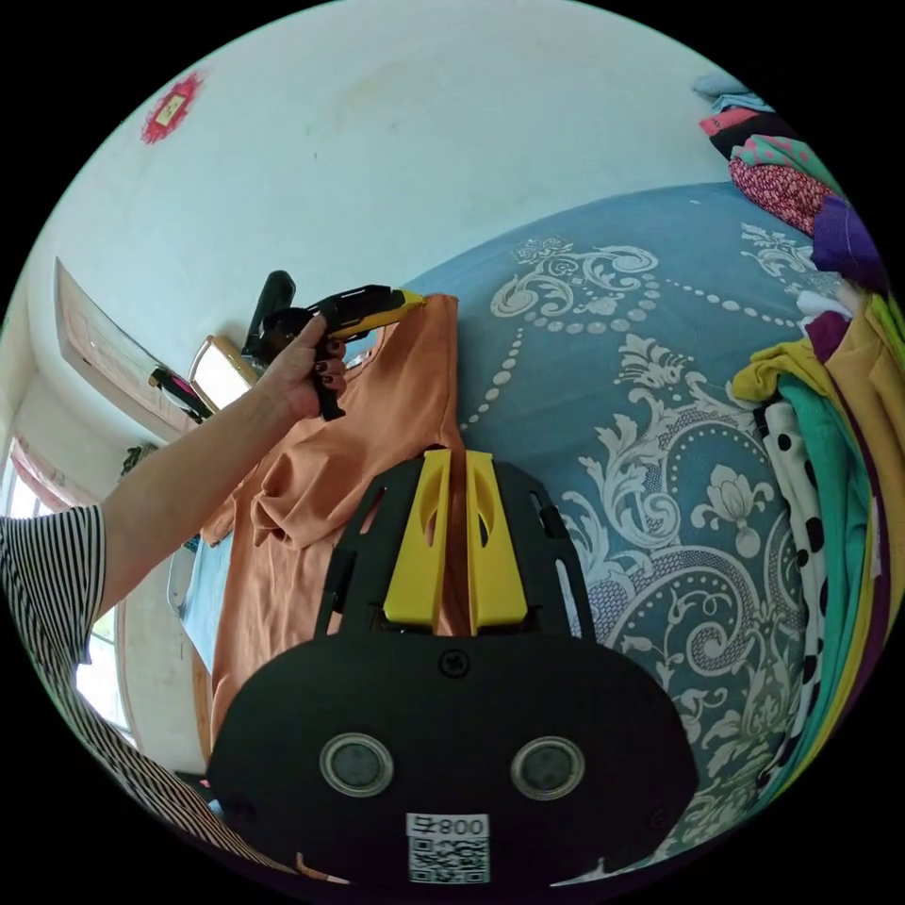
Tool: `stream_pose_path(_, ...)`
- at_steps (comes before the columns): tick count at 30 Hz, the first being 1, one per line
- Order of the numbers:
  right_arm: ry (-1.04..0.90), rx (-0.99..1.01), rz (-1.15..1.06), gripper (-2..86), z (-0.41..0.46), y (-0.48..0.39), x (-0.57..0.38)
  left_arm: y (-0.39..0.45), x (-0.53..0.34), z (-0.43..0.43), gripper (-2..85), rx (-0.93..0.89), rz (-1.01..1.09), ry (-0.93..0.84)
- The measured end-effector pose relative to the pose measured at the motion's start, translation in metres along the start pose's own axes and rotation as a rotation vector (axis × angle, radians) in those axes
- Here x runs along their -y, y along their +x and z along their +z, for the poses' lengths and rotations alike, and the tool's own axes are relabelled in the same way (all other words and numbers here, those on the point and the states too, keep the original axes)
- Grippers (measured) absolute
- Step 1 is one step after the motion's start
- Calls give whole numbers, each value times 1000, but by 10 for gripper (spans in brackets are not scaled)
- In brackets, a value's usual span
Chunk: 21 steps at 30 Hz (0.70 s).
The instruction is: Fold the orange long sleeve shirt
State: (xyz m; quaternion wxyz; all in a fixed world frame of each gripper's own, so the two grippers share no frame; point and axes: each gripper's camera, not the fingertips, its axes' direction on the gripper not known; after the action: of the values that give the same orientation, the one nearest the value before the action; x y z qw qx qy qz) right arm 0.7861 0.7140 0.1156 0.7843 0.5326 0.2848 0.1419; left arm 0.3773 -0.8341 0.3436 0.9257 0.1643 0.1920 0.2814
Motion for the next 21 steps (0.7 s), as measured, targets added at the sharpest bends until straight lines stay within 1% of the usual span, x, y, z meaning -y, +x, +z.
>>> stream_pose_path(5, 17, 11, 6, 14, -10, -2, -2, 22, -19, -31, 8, 53, 28, 76)
stream_pose_path(7, 33, 2, 4, 9, -16, -4, -2, 33, -24, -28, 7, 54, 68, 46)
stream_pose_path(9, 86, -21, -4, 4, -30, -9, -3, 50, -29, -9, 5, 104, 119, -49)
stream_pose_path(13, 112, 14, -62, 1, -32, -24, -1, 72, -35, 30, 4, 213, 197, -203)
stream_pose_path(14, 79, -3, -80, 1, -25, -31, 1, 75, -38, 42, 4, 273, 204, -247)
stream_pose_path(15, 38, -42, -99, 1, -15, -37, 3, 80, -41, 46, 4, 306, 226, -256)
stream_pose_path(18, -55, -134, -97, 0, 5, -40, 8, 90, -43, 31, 4, 297, 225, -242)
stream_pose_path(21, -69, -98, -71, 0, 5, -35, 13, 97, -51, -10, 3, 289, 212, -196)
